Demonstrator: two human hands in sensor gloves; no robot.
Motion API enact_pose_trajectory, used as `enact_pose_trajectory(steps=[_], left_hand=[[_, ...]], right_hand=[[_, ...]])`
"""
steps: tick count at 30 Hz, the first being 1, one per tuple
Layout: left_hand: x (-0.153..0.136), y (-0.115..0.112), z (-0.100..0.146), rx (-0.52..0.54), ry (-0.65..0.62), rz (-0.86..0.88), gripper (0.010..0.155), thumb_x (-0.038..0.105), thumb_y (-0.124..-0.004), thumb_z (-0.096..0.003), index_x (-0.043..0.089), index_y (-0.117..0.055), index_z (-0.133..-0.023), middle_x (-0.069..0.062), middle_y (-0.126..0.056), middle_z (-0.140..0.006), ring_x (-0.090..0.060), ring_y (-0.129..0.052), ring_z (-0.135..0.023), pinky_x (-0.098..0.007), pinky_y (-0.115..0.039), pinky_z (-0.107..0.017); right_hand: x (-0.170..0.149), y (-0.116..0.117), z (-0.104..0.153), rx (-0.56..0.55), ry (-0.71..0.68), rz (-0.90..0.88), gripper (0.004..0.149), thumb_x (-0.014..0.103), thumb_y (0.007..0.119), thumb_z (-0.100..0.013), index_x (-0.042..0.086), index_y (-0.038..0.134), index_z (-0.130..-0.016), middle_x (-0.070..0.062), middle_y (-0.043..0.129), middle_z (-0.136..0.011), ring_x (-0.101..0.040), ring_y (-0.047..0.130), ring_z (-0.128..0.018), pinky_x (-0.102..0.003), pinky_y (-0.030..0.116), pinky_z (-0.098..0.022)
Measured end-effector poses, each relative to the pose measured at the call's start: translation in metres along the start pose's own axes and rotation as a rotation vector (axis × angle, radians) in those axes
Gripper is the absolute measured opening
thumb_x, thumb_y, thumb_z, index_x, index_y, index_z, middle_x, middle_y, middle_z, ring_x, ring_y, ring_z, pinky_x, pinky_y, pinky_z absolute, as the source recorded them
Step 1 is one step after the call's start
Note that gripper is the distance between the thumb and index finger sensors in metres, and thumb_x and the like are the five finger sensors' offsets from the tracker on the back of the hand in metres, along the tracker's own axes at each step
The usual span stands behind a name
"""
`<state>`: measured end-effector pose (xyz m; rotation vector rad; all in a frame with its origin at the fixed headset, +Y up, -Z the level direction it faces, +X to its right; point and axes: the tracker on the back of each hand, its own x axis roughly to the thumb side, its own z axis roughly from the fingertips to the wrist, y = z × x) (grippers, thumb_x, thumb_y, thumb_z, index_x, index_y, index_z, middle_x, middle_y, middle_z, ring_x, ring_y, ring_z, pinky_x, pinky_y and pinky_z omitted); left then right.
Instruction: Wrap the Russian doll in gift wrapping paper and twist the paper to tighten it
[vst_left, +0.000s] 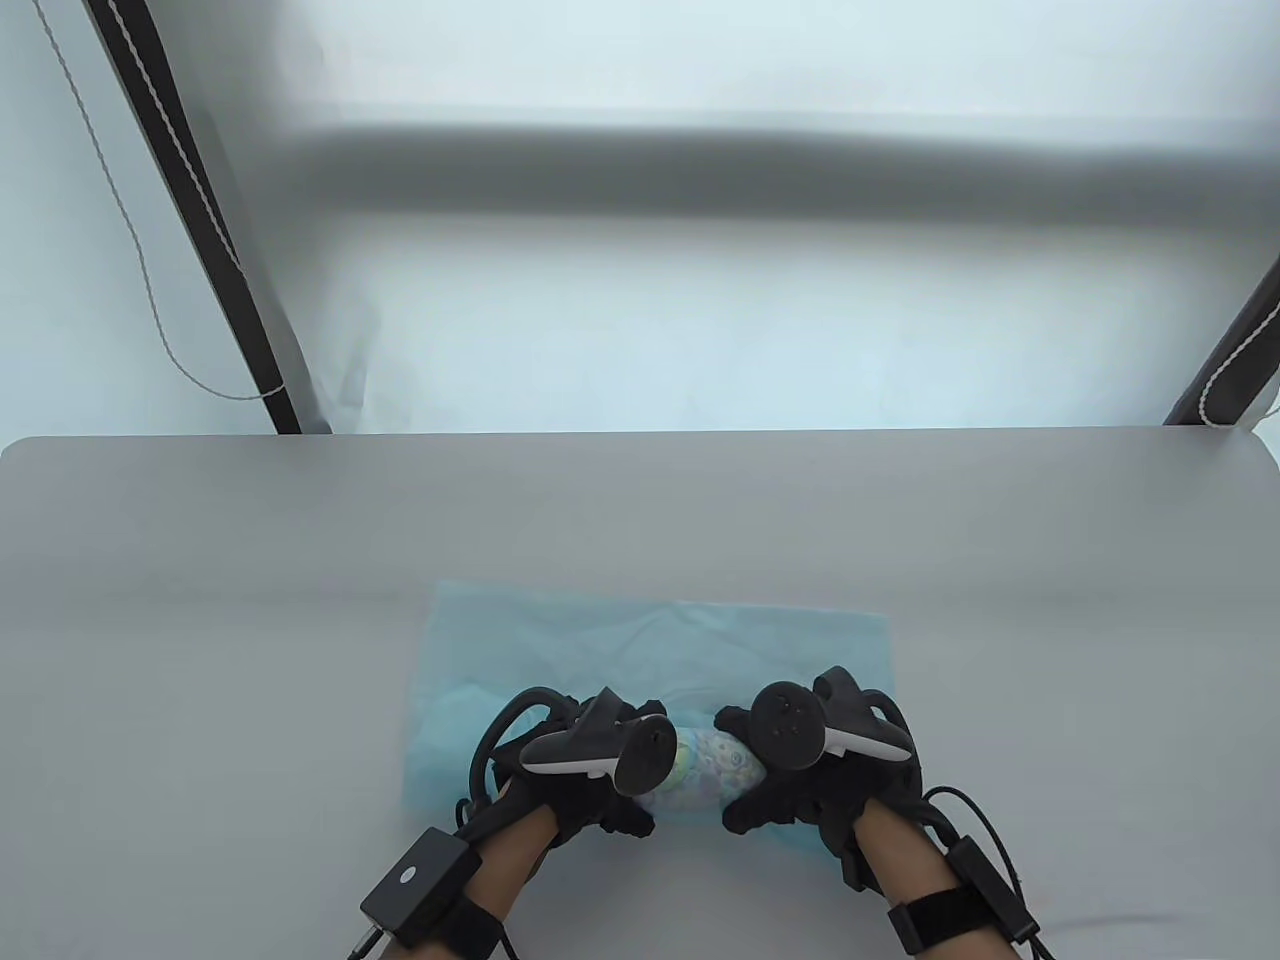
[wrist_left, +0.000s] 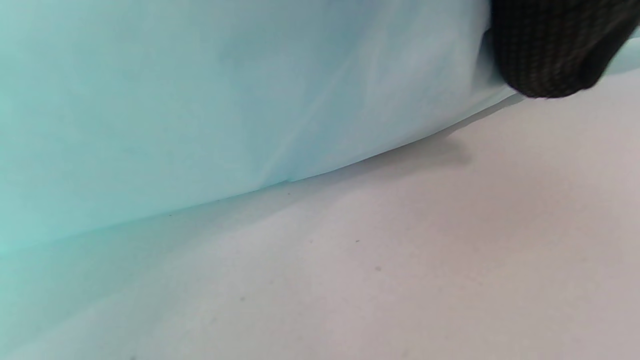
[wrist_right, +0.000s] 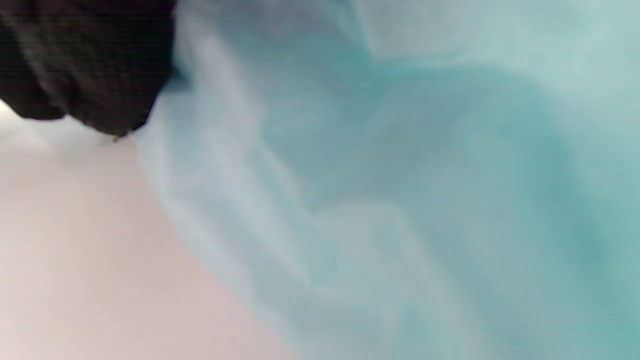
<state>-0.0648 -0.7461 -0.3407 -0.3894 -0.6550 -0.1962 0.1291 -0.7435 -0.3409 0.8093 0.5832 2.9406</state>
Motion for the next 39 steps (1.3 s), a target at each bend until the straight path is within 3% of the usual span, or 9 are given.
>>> enact_pose_trajectory(steps=[4, 7, 10, 13, 16, 20, 26, 34, 39], left_hand=[[-0.007, 0.0, -0.002, -0.058, -0.022, 0.103, 0.11, 0.07, -0.089, -0.0373, 0.015, -0.034, -0.115, -0.012, -0.067, -0.117, -0.04, -0.078, -0.099, -0.067, -0.061, -0.07], [-0.012, -0.002, -0.001, -0.075, -0.031, 0.151, 0.11, 0.07, -0.088, -0.0377, 0.015, -0.034, -0.115, -0.012, -0.067, -0.117, -0.04, -0.077, -0.1, -0.067, -0.06, -0.07], [-0.011, -0.005, 0.002, -0.056, -0.025, 0.149, 0.11, 0.07, -0.087, -0.038, 0.016, -0.031, -0.115, -0.011, -0.063, -0.119, -0.04, -0.073, -0.103, -0.069, -0.055, -0.072], [-0.004, -0.005, 0.006, -0.099, 0.077, 0.038, 0.112, 0.072, -0.083, -0.0377, 0.022, -0.02, -0.116, -0.012, -0.054, -0.123, -0.043, -0.06, -0.109, -0.075, -0.042, -0.074], [0.003, -0.004, 0.008, -0.059, 0.105, -0.022, 0.112, 0.07, -0.083, -0.0389, 0.017, -0.02, -0.114, -0.015, -0.04, -0.125, -0.045, -0.048, -0.111, -0.075, -0.037, -0.074], [0.008, -0.008, 0.006, -0.008, 0.07, -0.06, 0.118, 0.062, -0.084, -0.043, 0.013, 0.006, -0.103, -0.018, -0.028, -0.124, -0.046, -0.046, -0.112, -0.075, -0.035, -0.075], [0.004, -0.005, 0.001, 0.097, 0.011, -0.029, 0.11, 0.065, -0.088, -0.039, 0.018, -0.018, -0.11, -0.012, -0.054, -0.121, -0.042, -0.071, -0.102, -0.071, -0.051, -0.073], [-0.012, -0.003, -0.002, -0.02, -0.035, 0.169, 0.107, 0.072, -0.085, -0.0388, 0.02, -0.031, -0.115, -0.013, -0.068, -0.116, -0.04, -0.084, -0.092, -0.065, -0.063, -0.069], [-0.017, -0.005, 0.0, -0.086, -0.034, 0.232, 0.107, 0.072, -0.085, -0.0397, 0.022, -0.028, -0.116, -0.011, -0.062, -0.119, -0.039, -0.074, -0.1, -0.068, -0.056, -0.072]], right_hand=[[0.021, 0.0, 0.006, -0.064, -0.018, 0.214, 0.109, 0.059, 0.093, -0.044, 0.011, 0.036, -0.124, -0.024, 0.061, -0.123, -0.043, 0.071, -0.106, -0.068, 0.055, -0.079], [0.028, 0.004, 0.004, -0.089, -0.016, 0.279, 0.107, 0.06, 0.093, -0.044, 0.011, 0.039, -0.122, -0.022, 0.067, -0.118, -0.04, 0.075, -0.102, -0.066, 0.057, -0.079], [0.025, 0.002, 0.003, -0.108, -0.027, 0.235, 0.102, 0.062, 0.094, -0.043, 0.012, 0.048, -0.12, -0.021, 0.075, -0.112, -0.038, 0.082, -0.095, -0.065, 0.061, -0.077], [0.025, -0.004, 0.003, -0.103, -0.023, 0.194, 0.101, 0.062, 0.097, -0.041, 0.012, 0.055, -0.118, -0.022, 0.08, -0.109, -0.037, 0.085, -0.091, -0.065, 0.063, -0.076], [0.022, -0.006, 0.002, -0.08, -0.012, 0.168, 0.101, 0.065, 0.095, -0.041, 0.011, 0.057, -0.118, -0.021, 0.083, -0.107, -0.036, 0.088, -0.089, -0.064, 0.065, -0.075], [0.006, -0.003, -0.002, 0.01, 0.011, -0.031, 0.101, 0.067, 0.092, -0.044, 0.008, 0.057, -0.118, -0.024, 0.083, -0.106, -0.038, 0.087, -0.088, -0.064, 0.065, -0.074], [-0.005, -0.001, -0.002, 0.048, 0.029, -0.048, 0.103, 0.064, 0.09, -0.046, 0.01, 0.045, -0.122, -0.024, 0.071, -0.116, -0.041, 0.078, -0.1, -0.066, 0.059, -0.077], [0.017, 0.002, 0.001, -0.065, 0.004, 0.229, 0.106, 0.063, 0.09, -0.045, 0.011, 0.039, -0.122, -0.023, 0.064, -0.121, -0.043, 0.07, -0.107, -0.067, 0.056, -0.079], [0.011, 0.002, -0.002, -0.04, -0.027, 0.122, 0.103, 0.066, 0.091, -0.044, 0.011, 0.048, -0.12, -0.022, 0.074, -0.113, -0.04, 0.079, -0.096, -0.065, 0.06, -0.078]])
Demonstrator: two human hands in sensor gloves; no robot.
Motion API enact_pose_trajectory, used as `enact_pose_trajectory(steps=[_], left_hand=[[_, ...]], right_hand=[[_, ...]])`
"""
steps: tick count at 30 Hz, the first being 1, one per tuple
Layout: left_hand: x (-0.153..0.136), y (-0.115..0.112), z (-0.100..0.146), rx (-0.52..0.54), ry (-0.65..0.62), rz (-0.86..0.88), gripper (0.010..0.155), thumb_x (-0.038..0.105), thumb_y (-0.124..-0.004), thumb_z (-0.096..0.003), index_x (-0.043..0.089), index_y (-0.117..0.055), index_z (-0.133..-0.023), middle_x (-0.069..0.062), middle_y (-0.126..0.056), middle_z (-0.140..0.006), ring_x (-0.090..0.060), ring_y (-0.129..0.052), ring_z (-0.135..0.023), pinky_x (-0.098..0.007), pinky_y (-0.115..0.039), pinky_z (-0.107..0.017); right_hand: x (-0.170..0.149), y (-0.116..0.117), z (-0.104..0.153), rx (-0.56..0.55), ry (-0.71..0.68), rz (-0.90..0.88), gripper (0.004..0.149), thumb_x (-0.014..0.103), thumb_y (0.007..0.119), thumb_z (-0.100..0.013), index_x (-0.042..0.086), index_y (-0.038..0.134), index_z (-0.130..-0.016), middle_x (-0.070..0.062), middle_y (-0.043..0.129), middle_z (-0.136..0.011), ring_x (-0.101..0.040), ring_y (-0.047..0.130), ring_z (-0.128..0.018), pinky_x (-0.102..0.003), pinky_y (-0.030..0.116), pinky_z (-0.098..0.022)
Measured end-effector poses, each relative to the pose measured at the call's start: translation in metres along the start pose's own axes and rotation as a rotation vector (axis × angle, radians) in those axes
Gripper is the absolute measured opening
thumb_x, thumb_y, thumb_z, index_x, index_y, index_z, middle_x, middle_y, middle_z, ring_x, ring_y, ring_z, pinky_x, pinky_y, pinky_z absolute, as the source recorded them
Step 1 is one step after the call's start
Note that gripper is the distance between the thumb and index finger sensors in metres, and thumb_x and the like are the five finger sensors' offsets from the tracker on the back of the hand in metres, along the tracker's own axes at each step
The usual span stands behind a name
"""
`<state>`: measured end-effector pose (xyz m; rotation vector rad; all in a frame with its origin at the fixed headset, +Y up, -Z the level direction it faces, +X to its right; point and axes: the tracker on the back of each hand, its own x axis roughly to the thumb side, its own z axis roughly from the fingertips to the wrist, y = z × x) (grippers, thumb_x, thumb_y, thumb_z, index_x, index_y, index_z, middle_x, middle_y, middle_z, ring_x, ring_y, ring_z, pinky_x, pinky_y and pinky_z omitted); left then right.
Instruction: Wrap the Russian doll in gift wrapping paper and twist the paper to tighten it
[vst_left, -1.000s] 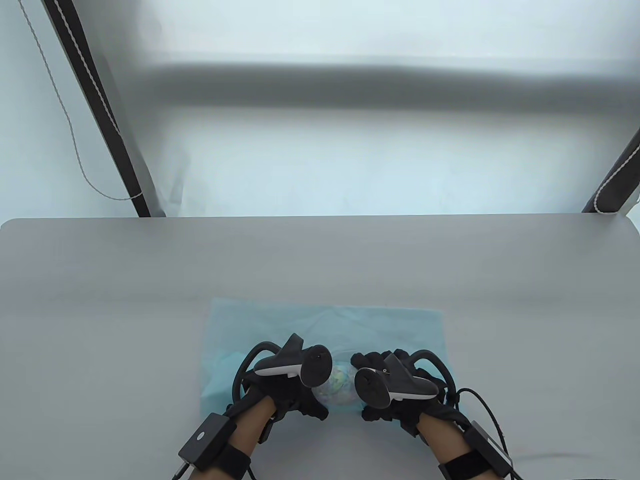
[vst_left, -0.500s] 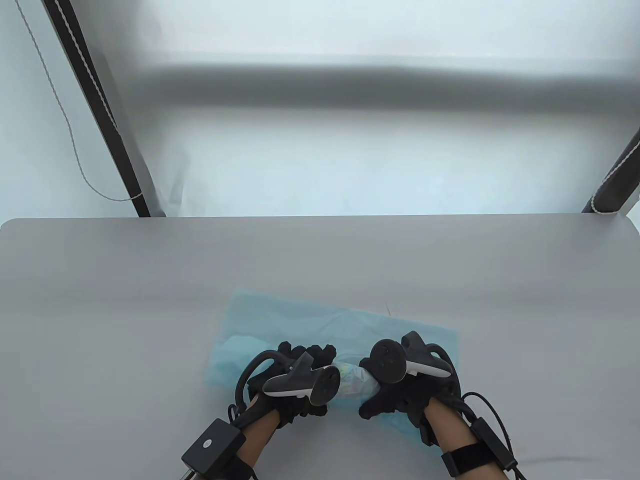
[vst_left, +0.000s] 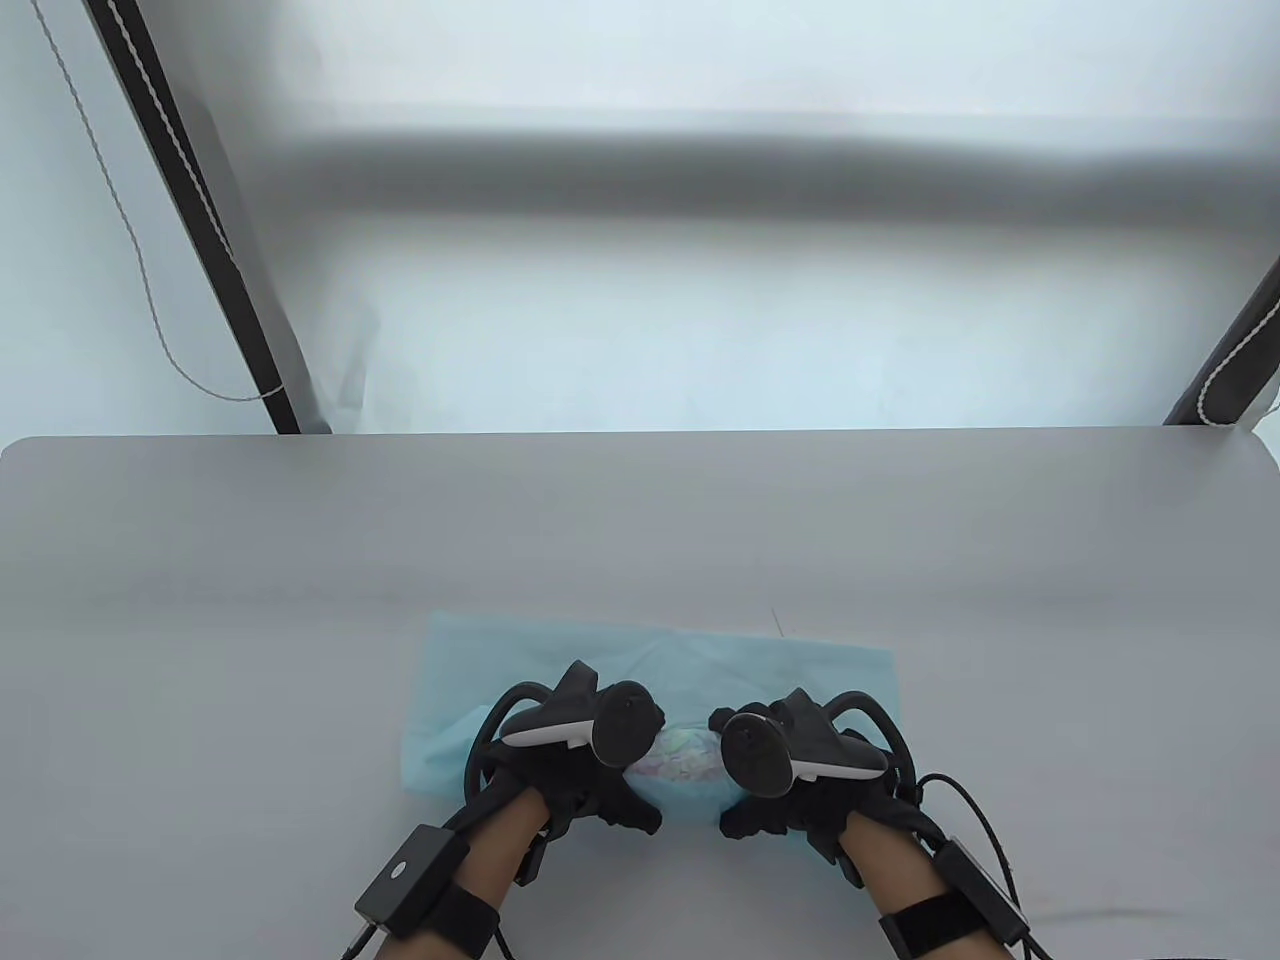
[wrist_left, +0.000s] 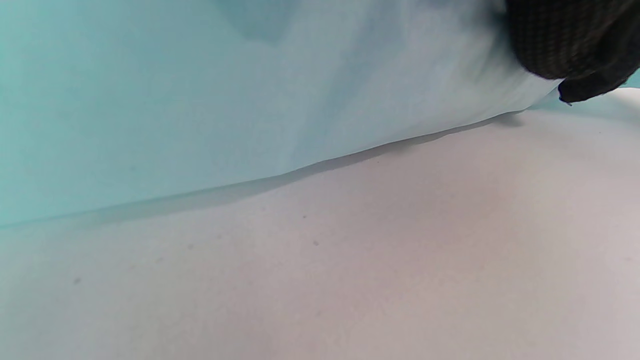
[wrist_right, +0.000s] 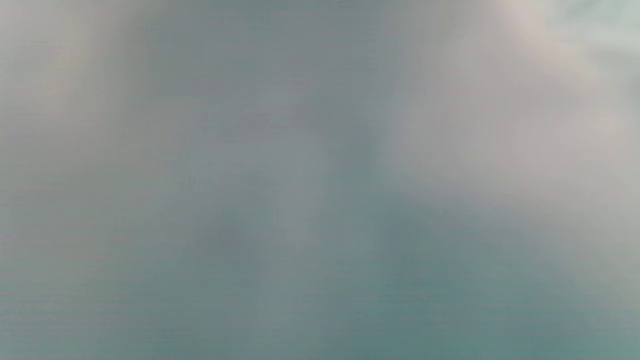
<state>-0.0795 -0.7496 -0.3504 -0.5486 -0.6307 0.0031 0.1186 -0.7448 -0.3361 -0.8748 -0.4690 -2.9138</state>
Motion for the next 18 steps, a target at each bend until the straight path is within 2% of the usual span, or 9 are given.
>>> enact_pose_trajectory(steps=[2, 5, 7, 9, 11, 13, 18], left_hand=[[0.003, -0.002, 0.002, 0.026, 0.013, -0.038, 0.108, 0.07, -0.084, -0.04, 0.022, -0.023, -0.115, -0.011, -0.053, -0.122, -0.042, -0.062, -0.108, -0.071, -0.049, -0.073], [0.012, -0.005, 0.003, 0.047, 0.032, -0.127, 0.112, 0.067, -0.084, -0.0404, 0.019, -0.013, -0.113, -0.017, -0.03, -0.124, -0.046, -0.043, -0.11, -0.074, -0.037, -0.075], [0.018, -0.005, 0.002, 0.071, 0.031, -0.175, 0.114, 0.065, -0.085, -0.0403, 0.019, -0.007, -0.11, -0.017, -0.027, -0.124, -0.047, -0.04, -0.111, -0.075, -0.033, -0.075], [0.02, -0.005, 0.002, 0.085, 0.029, -0.193, 0.115, 0.064, -0.086, -0.04, 0.018, -0.006, -0.108, -0.016, -0.033, -0.124, -0.047, -0.044, -0.113, -0.074, -0.033, -0.076], [0.019, -0.005, 0.001, 0.12, 0.012, -0.193, 0.111, 0.066, -0.087, -0.0388, 0.019, -0.017, -0.111, -0.013, -0.052, -0.121, -0.043, -0.063, -0.108, -0.07, -0.045, -0.076], [0.015, -0.003, 0.001, 0.138, 0.01, -0.153, 0.109, 0.069, -0.087, -0.0376, 0.021, -0.024, -0.113, -0.013, -0.061, -0.118, -0.042, -0.072, -0.103, -0.068, -0.054, -0.073], [0.004, 0.0, -0.002, 0.083, -0.005, -0.052, 0.109, 0.073, -0.087, -0.0369, 0.021, -0.03, -0.115, -0.013, -0.069, -0.114, -0.04, -0.08, -0.098, -0.066, -0.061, -0.07]], right_hand=[[-0.004, 0.0, -0.001, 0.021, 0.014, -0.054, 0.102, 0.068, 0.091, -0.044, 0.012, 0.05, -0.119, -0.021, 0.077, -0.111, -0.039, 0.081, -0.094, -0.063, 0.063, -0.077], [-0.007, -0.001, -0.002, 0.034, 0.025, -0.098, 0.102, 0.067, 0.091, -0.044, 0.012, 0.052, -0.119, -0.022, 0.078, -0.11, -0.039, 0.083, -0.092, -0.062, 0.064, -0.076], [-0.009, 0.0, -0.002, 0.04, 0.028, -0.12, 0.102, 0.068, 0.091, -0.044, 0.011, 0.052, -0.12, -0.022, 0.078, -0.11, -0.039, 0.083, -0.092, -0.062, 0.064, -0.076], [-0.012, 0.001, -0.002, 0.041, 0.029, -0.147, 0.102, 0.067, 0.091, -0.044, 0.011, 0.051, -0.12, -0.022, 0.078, -0.11, -0.039, 0.083, -0.092, -0.062, 0.064, -0.076], [-0.014, 0.003, -0.001, 0.039, 0.029, -0.162, 0.103, 0.067, 0.091, -0.044, 0.011, 0.049, -0.12, -0.022, 0.076, -0.112, -0.039, 0.081, -0.094, -0.063, 0.063, -0.076], [-0.014, 0.004, 0.0, 0.027, 0.033, -0.151, 0.104, 0.066, 0.09, -0.045, 0.012, 0.045, -0.122, -0.022, 0.074, -0.114, -0.04, 0.079, -0.098, -0.064, 0.062, -0.077], [-0.004, 0.003, 0.001, -0.03, -0.002, -0.024, 0.112, 0.062, 0.089, -0.046, 0.009, 0.028, -0.123, -0.024, 0.06, -0.122, -0.043, 0.07, -0.106, -0.067, 0.056, -0.079]])
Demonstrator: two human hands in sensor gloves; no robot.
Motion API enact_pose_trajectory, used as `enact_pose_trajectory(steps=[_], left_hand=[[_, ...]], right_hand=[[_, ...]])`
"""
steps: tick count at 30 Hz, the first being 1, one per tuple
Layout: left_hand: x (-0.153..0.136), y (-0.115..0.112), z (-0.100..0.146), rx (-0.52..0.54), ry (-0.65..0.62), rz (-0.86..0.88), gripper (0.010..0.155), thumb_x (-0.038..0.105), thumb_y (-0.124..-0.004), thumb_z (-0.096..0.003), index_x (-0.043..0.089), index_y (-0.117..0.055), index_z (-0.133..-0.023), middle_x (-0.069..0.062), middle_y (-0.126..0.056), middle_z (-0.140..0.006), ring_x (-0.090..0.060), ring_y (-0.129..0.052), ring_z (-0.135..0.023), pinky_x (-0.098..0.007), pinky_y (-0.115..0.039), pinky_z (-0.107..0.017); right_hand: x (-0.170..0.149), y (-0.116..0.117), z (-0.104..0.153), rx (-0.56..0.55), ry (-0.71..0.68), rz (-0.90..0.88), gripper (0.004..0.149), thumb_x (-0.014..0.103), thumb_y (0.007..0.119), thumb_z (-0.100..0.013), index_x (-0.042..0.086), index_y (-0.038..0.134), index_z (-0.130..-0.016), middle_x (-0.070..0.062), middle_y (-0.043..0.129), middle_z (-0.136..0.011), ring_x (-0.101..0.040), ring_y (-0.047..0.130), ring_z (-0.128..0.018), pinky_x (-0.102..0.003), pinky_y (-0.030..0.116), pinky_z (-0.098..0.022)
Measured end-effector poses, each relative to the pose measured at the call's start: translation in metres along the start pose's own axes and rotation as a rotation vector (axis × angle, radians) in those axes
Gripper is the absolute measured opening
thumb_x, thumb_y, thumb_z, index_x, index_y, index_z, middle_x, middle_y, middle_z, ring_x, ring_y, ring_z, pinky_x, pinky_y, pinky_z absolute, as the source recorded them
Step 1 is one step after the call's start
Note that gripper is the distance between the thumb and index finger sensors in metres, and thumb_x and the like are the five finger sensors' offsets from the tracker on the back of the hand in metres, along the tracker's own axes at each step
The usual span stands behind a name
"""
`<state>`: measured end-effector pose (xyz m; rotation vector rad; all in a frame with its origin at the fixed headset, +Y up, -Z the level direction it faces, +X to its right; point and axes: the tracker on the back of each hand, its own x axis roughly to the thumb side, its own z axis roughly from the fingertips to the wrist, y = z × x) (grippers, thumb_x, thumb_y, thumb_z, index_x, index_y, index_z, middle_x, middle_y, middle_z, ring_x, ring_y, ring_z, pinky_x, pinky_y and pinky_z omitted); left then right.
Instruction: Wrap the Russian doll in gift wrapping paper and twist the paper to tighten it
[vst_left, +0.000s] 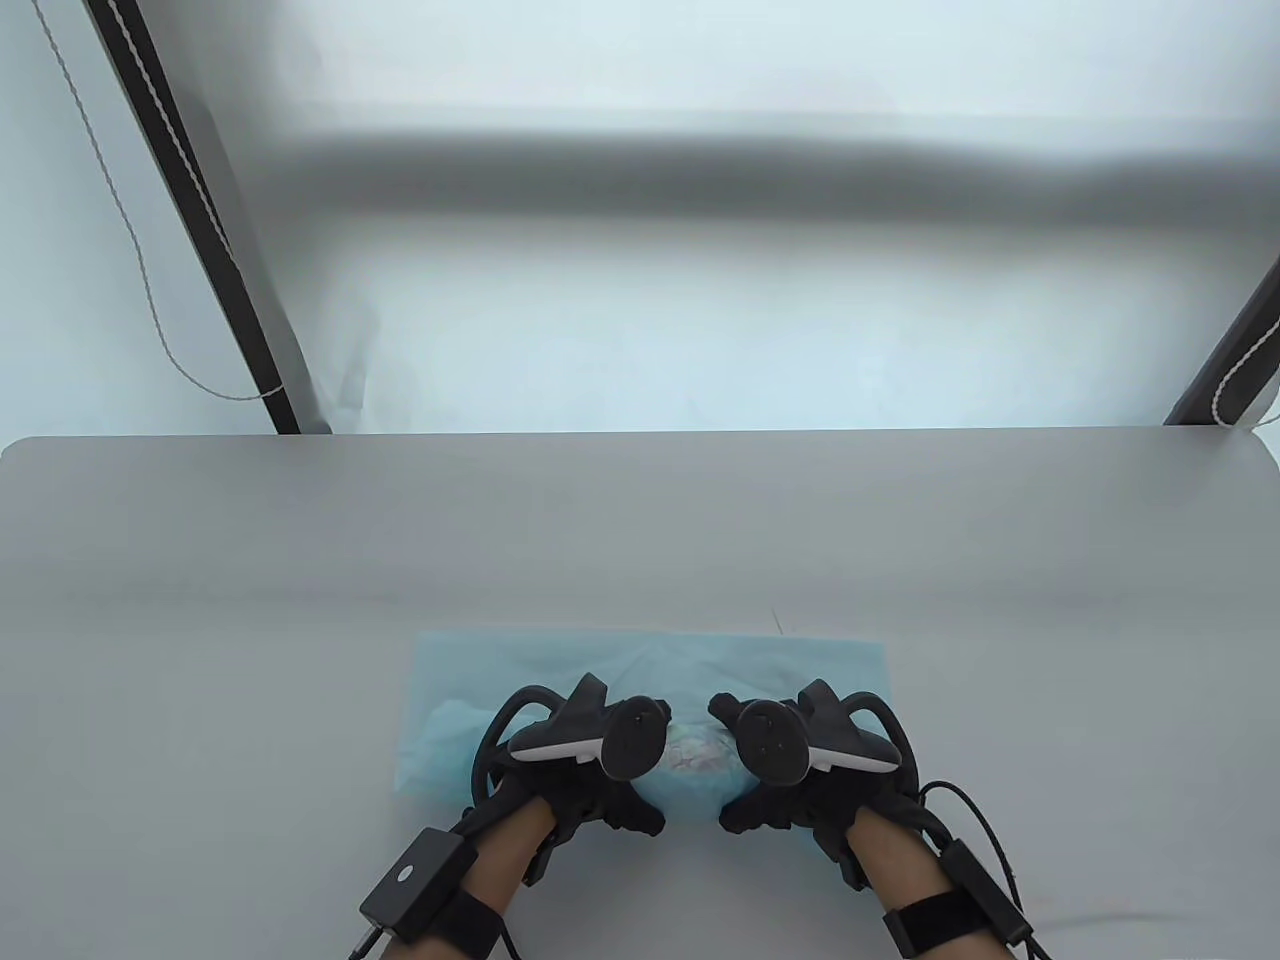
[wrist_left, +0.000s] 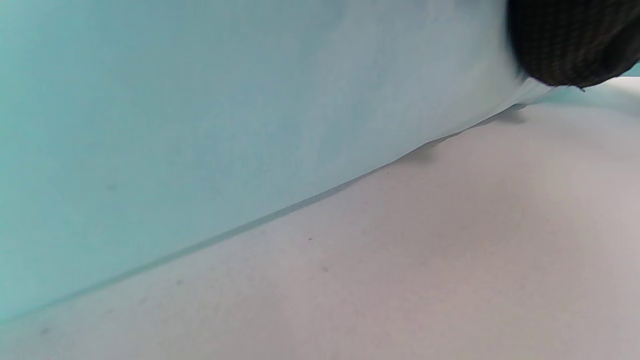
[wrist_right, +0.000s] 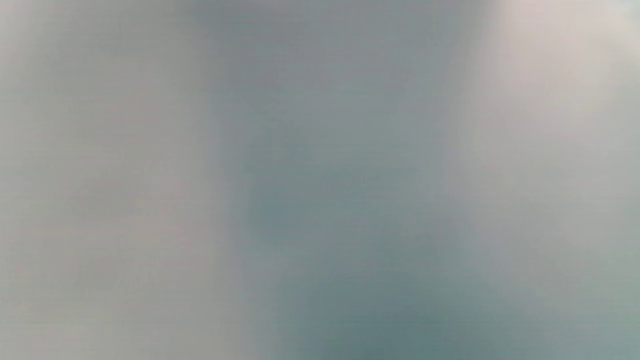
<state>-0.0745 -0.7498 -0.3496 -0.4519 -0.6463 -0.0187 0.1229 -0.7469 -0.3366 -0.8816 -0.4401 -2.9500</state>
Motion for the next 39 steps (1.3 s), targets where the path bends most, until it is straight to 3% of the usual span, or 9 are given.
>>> enact_pose_trajectory(steps=[7, 12, 14, 18, 20, 23, 28, 33, 39], left_hand=[[-0.006, -0.001, 0.0, -0.048, -0.004, 0.082, 0.109, 0.073, -0.086, -0.0383, 0.021, -0.029, -0.116, -0.012, -0.067, -0.117, -0.04, -0.076, -0.101, -0.067, -0.058, -0.072], [0.009, -0.004, 0.007, -0.024, 0.031, -0.057, 0.112, 0.065, -0.084, -0.0413, 0.015, -0.014, -0.113, -0.02, -0.028, -0.125, -0.048, -0.041, -0.112, -0.074, -0.035, -0.075], [0.019, -0.004, 0.008, -0.013, 0.05, -0.152, 0.111, 0.06, -0.086, -0.0436, 0.016, -0.01, -0.112, -0.019, -0.022, -0.124, -0.048, -0.035, -0.113, -0.075, -0.029, -0.076], [0.024, -0.006, 0.004, 0.039, 0.049, -0.25, 0.114, 0.061, -0.088, -0.0409, 0.016, -0.01, -0.111, -0.017, -0.034, -0.125, -0.047, -0.046, -0.113, -0.073, -0.034, -0.076], [0.02, -0.005, 0.003, 0.064, 0.033, -0.217, 0.112, 0.063, -0.089, -0.0397, 0.018, -0.016, -0.112, -0.013, -0.049, -0.122, -0.044, -0.062, -0.109, -0.07, -0.046, -0.076], [0.015, -0.004, 0.001, 0.072, 0.02, -0.158, 0.112, 0.066, -0.09, -0.0388, 0.017, -0.023, -0.114, -0.014, -0.057, -0.119, -0.043, -0.068, -0.106, -0.069, -0.053, -0.073], [0.008, 0.002, -0.003, -0.006, -0.011, -0.05, 0.112, 0.069, -0.091, -0.0372, 0.014, -0.032, -0.115, -0.015, -0.066, -0.116, -0.042, -0.075, -0.101, -0.069, -0.058, -0.071], [-0.001, 0.0, -0.003, -0.096, -0.018, 0.097, 0.112, 0.072, -0.09, -0.0371, 0.011, -0.037, -0.115, -0.016, -0.07, -0.114, -0.042, -0.078, -0.099, -0.069, -0.059, -0.071], [-0.001, -0.003, 0.003, -0.09, -0.009, 0.075, 0.111, 0.07, -0.088, -0.0385, 0.017, -0.029, -0.116, -0.012, -0.059, -0.12, -0.042, -0.066, -0.107, -0.07, -0.052, -0.073]], right_hand=[[0.0, 0.002, -0.005, 0.007, 0.013, 0.008, 0.105, 0.066, 0.091, -0.043, 0.014, 0.043, -0.121, -0.021, 0.073, -0.114, -0.038, 0.082, -0.095, -0.06, 0.065, -0.076], [-0.002, 0.001, -0.005, 0.003, 0.003, -0.015, 0.104, 0.07, 0.091, -0.041, 0.014, 0.052, -0.118, -0.019, 0.081, -0.107, -0.034, 0.09, -0.086, -0.057, 0.072, -0.072], [-0.008, 0.003, -0.007, 0.051, 0.018, -0.1, 0.104, 0.072, 0.09, -0.041, 0.011, 0.054, -0.118, -0.02, 0.083, -0.105, -0.034, 0.09, -0.085, -0.057, 0.073, -0.071], [-0.016, 0.004, -0.006, 0.083, 0.025, -0.189, 0.105, 0.071, 0.09, -0.043, 0.01, 0.052, -0.119, -0.022, 0.082, -0.106, -0.035, 0.089, -0.085, -0.058, 0.072, -0.071], [-0.018, 0.005, -0.006, 0.096, 0.03, -0.223, 0.105, 0.071, 0.09, -0.044, 0.01, 0.05, -0.12, -0.022, 0.081, -0.107, -0.035, 0.088, -0.086, -0.058, 0.071, -0.072], [-0.018, 0.005, -0.005, 0.108, 0.039, -0.22, 0.106, 0.069, 0.089, -0.045, 0.012, 0.044, -0.122, -0.022, 0.076, -0.112, -0.037, 0.084, -0.091, -0.06, 0.068, -0.074], [0.0, 0.0, -0.004, 0.128, 0.081, -0.008, 0.111, 0.068, 0.089, -0.045, 0.011, 0.036, -0.124, -0.024, 0.066, -0.119, -0.043, 0.075, -0.102, -0.067, 0.059, -0.077], [0.014, -0.001, -0.003, 0.079, 0.046, 0.156, 0.11, 0.064, 0.092, -0.045, 0.011, 0.035, -0.123, -0.024, 0.062, -0.121, -0.042, 0.073, -0.103, -0.068, 0.057, -0.079], [0.006, 0.001, -0.004, 0.045, 0.006, 0.041, 0.105, 0.067, 0.095, -0.042, 0.009, 0.052, -0.118, -0.021, 0.08, -0.107, -0.035, 0.086, -0.088, -0.064, 0.065, -0.075]])
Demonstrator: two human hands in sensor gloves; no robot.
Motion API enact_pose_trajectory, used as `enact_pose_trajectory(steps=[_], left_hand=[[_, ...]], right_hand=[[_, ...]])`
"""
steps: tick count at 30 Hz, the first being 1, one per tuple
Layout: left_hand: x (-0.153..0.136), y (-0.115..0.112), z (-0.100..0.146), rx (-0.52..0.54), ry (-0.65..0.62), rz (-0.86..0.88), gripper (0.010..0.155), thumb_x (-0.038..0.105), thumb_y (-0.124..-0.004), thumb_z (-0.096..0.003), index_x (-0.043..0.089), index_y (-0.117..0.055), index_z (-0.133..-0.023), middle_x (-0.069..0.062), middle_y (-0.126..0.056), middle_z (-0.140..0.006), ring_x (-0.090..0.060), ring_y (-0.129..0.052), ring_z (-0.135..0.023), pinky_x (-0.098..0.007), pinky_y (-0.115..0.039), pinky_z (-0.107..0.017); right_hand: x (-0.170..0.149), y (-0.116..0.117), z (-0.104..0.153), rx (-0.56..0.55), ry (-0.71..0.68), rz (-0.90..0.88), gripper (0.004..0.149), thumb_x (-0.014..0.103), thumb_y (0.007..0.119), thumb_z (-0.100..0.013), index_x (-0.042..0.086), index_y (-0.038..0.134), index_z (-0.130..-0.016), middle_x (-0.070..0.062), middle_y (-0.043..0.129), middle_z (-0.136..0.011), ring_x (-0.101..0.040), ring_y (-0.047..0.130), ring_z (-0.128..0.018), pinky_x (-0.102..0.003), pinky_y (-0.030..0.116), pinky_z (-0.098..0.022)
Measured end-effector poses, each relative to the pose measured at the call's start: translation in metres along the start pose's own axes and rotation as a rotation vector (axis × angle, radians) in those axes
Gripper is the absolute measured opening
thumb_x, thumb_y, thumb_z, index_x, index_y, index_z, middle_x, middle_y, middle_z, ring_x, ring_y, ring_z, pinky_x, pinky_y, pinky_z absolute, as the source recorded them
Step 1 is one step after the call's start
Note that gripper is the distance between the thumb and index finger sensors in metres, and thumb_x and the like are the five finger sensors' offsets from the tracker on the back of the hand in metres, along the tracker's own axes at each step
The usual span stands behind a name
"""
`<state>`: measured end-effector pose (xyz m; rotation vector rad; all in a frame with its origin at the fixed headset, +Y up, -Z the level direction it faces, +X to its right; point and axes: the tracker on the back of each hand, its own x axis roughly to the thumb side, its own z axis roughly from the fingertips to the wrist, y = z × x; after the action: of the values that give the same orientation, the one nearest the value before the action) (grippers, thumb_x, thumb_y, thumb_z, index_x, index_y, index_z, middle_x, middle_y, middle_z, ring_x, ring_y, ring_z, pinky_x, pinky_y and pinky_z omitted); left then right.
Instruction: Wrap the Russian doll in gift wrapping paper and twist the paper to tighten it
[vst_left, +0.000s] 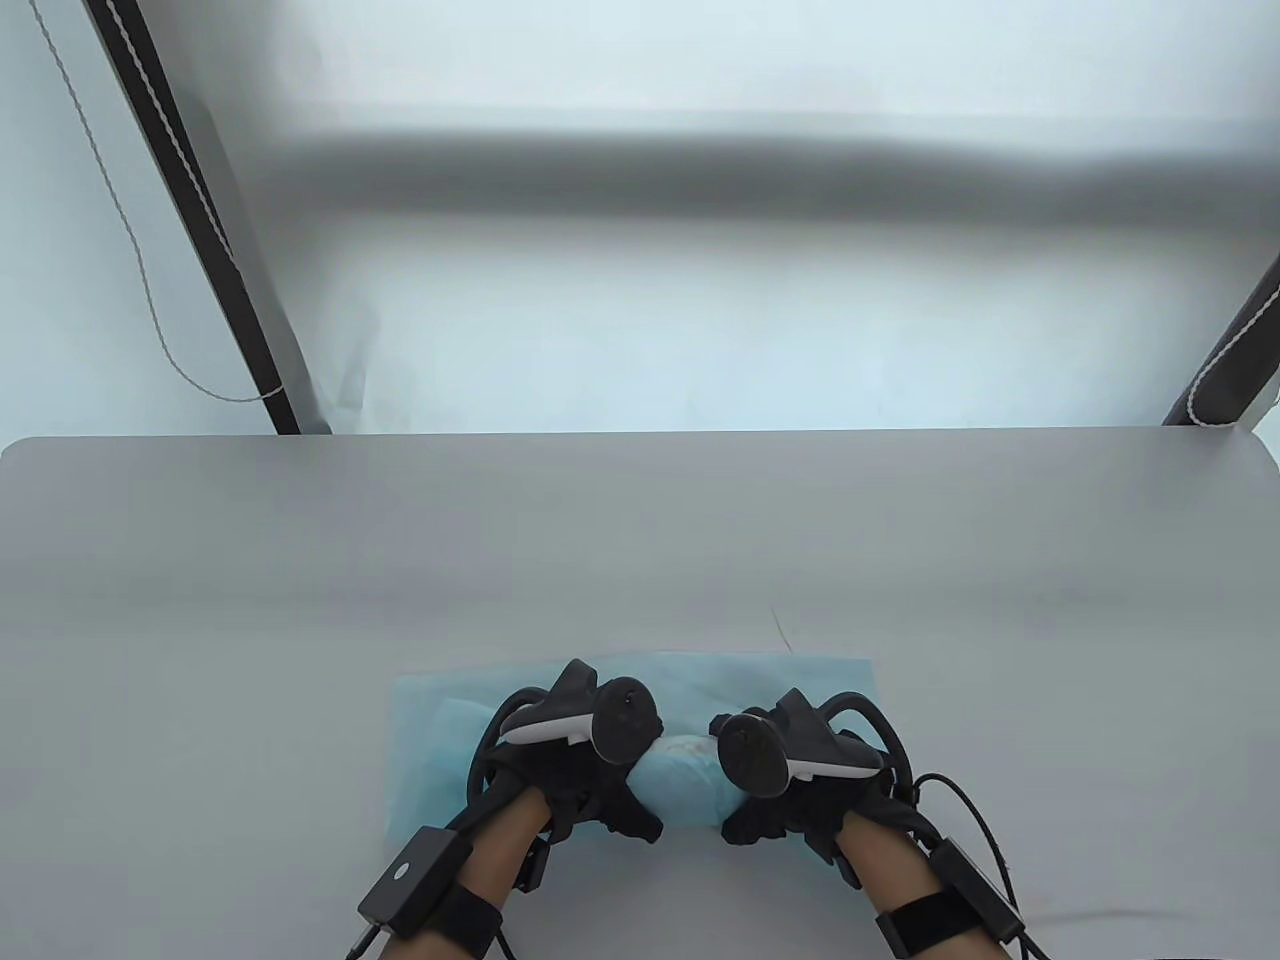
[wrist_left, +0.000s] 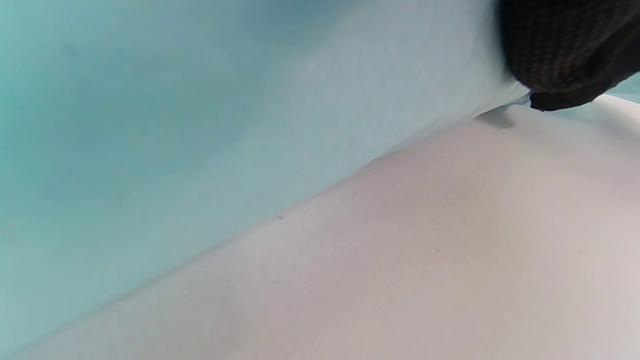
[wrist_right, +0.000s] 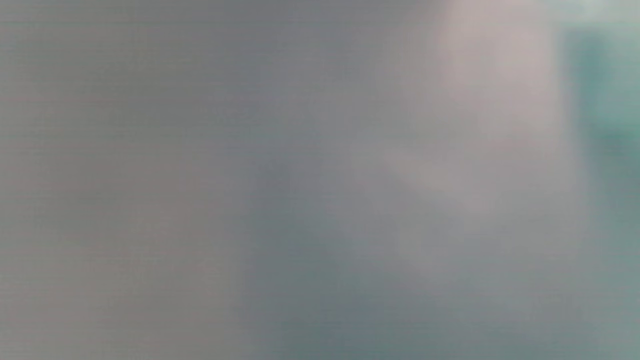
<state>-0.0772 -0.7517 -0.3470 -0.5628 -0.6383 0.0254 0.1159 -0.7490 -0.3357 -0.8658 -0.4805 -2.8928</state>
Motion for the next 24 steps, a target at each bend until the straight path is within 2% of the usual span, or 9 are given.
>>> enact_pose_trajectory(steps=[3, 5, 7, 10, 12, 14, 18, 21, 24], left_hand=[[0.01, -0.001, 0.004, 0.04, 0.013, -0.091, 0.114, 0.065, -0.088, -0.039, 0.016, -0.019, -0.114, -0.017, -0.033, -0.125, -0.047, -0.044, -0.113, -0.073, -0.041, -0.075], [0.017, -0.001, 0.006, 0.094, 0.004, -0.159, 0.114, 0.062, -0.089, -0.0401, 0.015, -0.013, -0.112, -0.016, -0.026, -0.125, -0.047, -0.038, -0.113, -0.073, -0.038, -0.075], [0.025, -0.003, 0.006, 0.13, 0.023, -0.252, 0.112, 0.059, -0.089, -0.0415, 0.017, -0.012, -0.111, -0.015, -0.027, -0.125, -0.047, -0.038, -0.114, -0.073, -0.036, -0.076], [0.027, -0.002, 0.002, 0.141, 0.038, -0.348, 0.113, 0.064, -0.088, -0.0382, 0.018, -0.015, -0.111, -0.013, -0.045, -0.124, -0.046, -0.058, -0.11, -0.07, -0.047, -0.075], [0.024, -0.001, 0.002, 0.182, 0.026, -0.307, 0.111, 0.066, -0.089, -0.038, 0.019, -0.022, -0.113, -0.014, -0.056, -0.121, -0.047, -0.07, -0.104, -0.068, -0.057, -0.072], [0.02, 0.0, 0.002, 0.172, 0.026, -0.254, 0.111, 0.068, -0.088, -0.0386, 0.017, -0.026, -0.115, -0.017, -0.062, -0.118, -0.048, -0.077, -0.1, -0.067, -0.064, -0.068], [0.012, 0.005, -0.003, 0.109, 0.016, -0.144, 0.111, 0.069, -0.09, -0.0377, 0.016, -0.032, -0.115, -0.017, -0.066, -0.116, -0.047, -0.079, -0.098, -0.067, -0.065, -0.067], [0.005, 0.008, -0.006, 0.063, 0.021, -0.067, 0.111, 0.071, -0.09, -0.0378, 0.013, -0.034, -0.115, -0.018, -0.068, -0.115, -0.046, -0.081, -0.097, -0.067, -0.066, -0.067], [-0.003, 0.006, -0.006, -0.003, 0.02, 0.06, 0.11, 0.07, -0.09, -0.0393, 0.011, -0.035, -0.115, -0.019, -0.067, -0.116, -0.047, -0.078, -0.098, -0.068, -0.064, -0.067]], right_hand=[[-0.002, 0.0, -0.001, 0.04, 0.019, -0.056, 0.106, 0.068, 0.095, -0.042, 0.007, 0.053, -0.118, -0.022, 0.081, -0.106, -0.036, 0.087, -0.086, -0.064, 0.066, -0.074], [-0.005, 0.001, -0.003, 0.08, 0.038, -0.096, 0.105, 0.068, 0.094, -0.043, 0.007, 0.053, -0.118, -0.022, 0.08, -0.107, -0.035, 0.087, -0.086, -0.064, 0.066, -0.074], [-0.01, 0.003, -0.005, 0.129, 0.057, -0.178, 0.105, 0.068, 0.094, -0.044, 0.006, 0.053, -0.119, -0.023, 0.079, -0.107, -0.036, 0.086, -0.087, -0.064, 0.065, -0.074], [-0.013, 0.004, -0.005, 0.137, 0.053, -0.215, 0.106, 0.067, 0.094, -0.045, 0.006, 0.052, -0.119, -0.025, 0.077, -0.108, -0.037, 0.084, -0.087, -0.065, 0.064, -0.074], [-0.012, 0.004, -0.004, 0.143, 0.057, -0.205, 0.105, 0.066, 0.093, -0.046, 0.007, 0.049, -0.12, -0.024, 0.075, -0.11, -0.038, 0.083, -0.089, -0.065, 0.063, -0.075], [-0.01, 0.003, -0.002, 0.104, 0.06, -0.147, 0.105, 0.065, 0.092, -0.047, 0.009, 0.044, -0.122, -0.024, 0.071, -0.113, -0.04, 0.079, -0.095, -0.066, 0.06, -0.076], [0.003, -0.001, -0.001, 0.079, 0.059, 0.007, 0.109, 0.064, 0.09, -0.048, 0.008, 0.036, -0.123, -0.027, 0.062, -0.121, -0.046, 0.072, -0.105, -0.068, 0.056, -0.078], [0.013, -0.001, 0.002, -0.009, 0.045, 0.147, 0.111, 0.062, 0.091, -0.047, 0.007, 0.032, -0.123, -0.028, 0.058, -0.122, -0.046, 0.069, -0.107, -0.068, 0.055, -0.079], [0.02, -0.002, 0.002, -0.052, 0.031, 0.229, 0.111, 0.061, 0.091, -0.046, 0.007, 0.032, -0.123, -0.026, 0.059, -0.121, -0.044, 0.07, -0.106, -0.067, 0.055, -0.079]])
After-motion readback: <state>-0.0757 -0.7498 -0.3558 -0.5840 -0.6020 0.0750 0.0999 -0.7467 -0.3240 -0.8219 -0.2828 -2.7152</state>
